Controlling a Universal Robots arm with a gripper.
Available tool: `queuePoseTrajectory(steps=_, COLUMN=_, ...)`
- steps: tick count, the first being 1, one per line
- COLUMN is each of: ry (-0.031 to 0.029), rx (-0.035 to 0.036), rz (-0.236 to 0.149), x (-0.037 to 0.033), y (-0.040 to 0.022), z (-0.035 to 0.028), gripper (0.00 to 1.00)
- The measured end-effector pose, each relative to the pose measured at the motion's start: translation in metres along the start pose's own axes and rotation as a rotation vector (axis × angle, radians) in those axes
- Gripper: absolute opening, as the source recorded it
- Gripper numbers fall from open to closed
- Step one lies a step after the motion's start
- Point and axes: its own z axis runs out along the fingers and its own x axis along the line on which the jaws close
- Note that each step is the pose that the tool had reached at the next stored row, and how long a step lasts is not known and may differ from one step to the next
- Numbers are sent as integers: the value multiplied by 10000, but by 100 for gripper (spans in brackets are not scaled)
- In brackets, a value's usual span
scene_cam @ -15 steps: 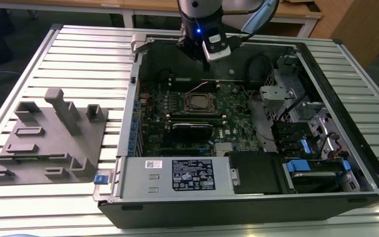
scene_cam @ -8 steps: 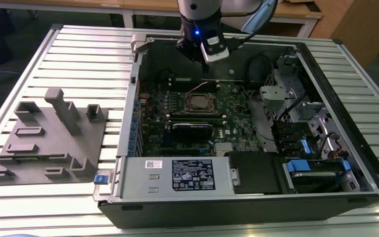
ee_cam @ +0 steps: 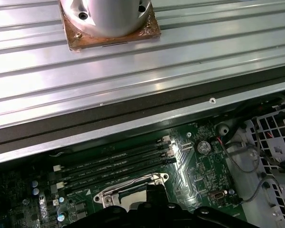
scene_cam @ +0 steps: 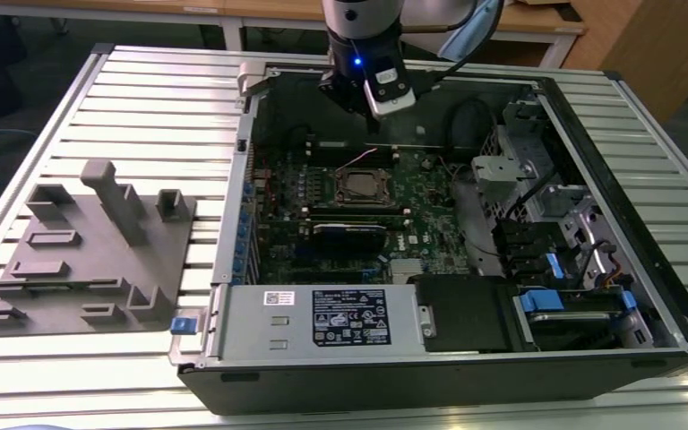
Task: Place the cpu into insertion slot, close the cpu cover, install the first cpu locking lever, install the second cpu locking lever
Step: 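Install the first cpu locking lever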
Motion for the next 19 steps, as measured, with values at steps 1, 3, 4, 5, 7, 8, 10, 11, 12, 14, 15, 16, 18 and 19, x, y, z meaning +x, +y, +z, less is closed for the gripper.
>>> queuePoseTrajectory(steps=1, ry=0, rx=0, rz=0, x=0, y=0, z=0, gripper=11)
queuePoseTrajectory(steps=3, ry=-2, rx=-5, rz=0, x=1, y=-1, z=6, gripper=11)
queuePoseTrajectory(steps=4, ry=-2, rx=-4, rz=1, x=2, y=-3, z=13, gripper=11)
queuePoseTrajectory(steps=5, ry=0, rx=-1, rz=0, x=3, y=-5, z=18, gripper=11)
queuePoseTrajectory(steps=7, ry=1, rx=2, rz=0, x=3, y=-5, z=18, gripper=11)
queuePoseTrajectory(steps=8, ry=1, rx=2, rz=0, x=3, y=-5, z=19, gripper=11)
queuePoseTrajectory(steps=10, ry=0, rx=0, rz=0, x=3, y=-5, z=20, gripper=11)
queuePoseTrajectory(steps=11, ry=0, rx=0, rz=0, x=4, y=-6, z=21, gripper=11)
queuePoseTrajectory(steps=12, ry=0, rx=0, rz=0, x=4, y=-6, z=21, gripper=11)
queuePoseTrajectory(steps=14, ry=2, rx=-14, rz=4, x=4, y=-6, z=22, gripper=11)
queuePoseTrajectory(steps=15, ry=6, rx=-33, rz=9, x=5, y=-7, z=23, gripper=11)
queuePoseTrajectory(steps=16, ry=11, rx=-51, rz=13, x=7, y=-7, z=24, gripper=11)
queuePoseTrajectory(steps=18, ry=19, rx=-73, rz=17, x=9, y=-7, z=25, gripper=11)
queuePoseTrajectory(steps=19, ry=21, rx=-81, rz=19, x=11, y=-8, z=26, gripper=11)
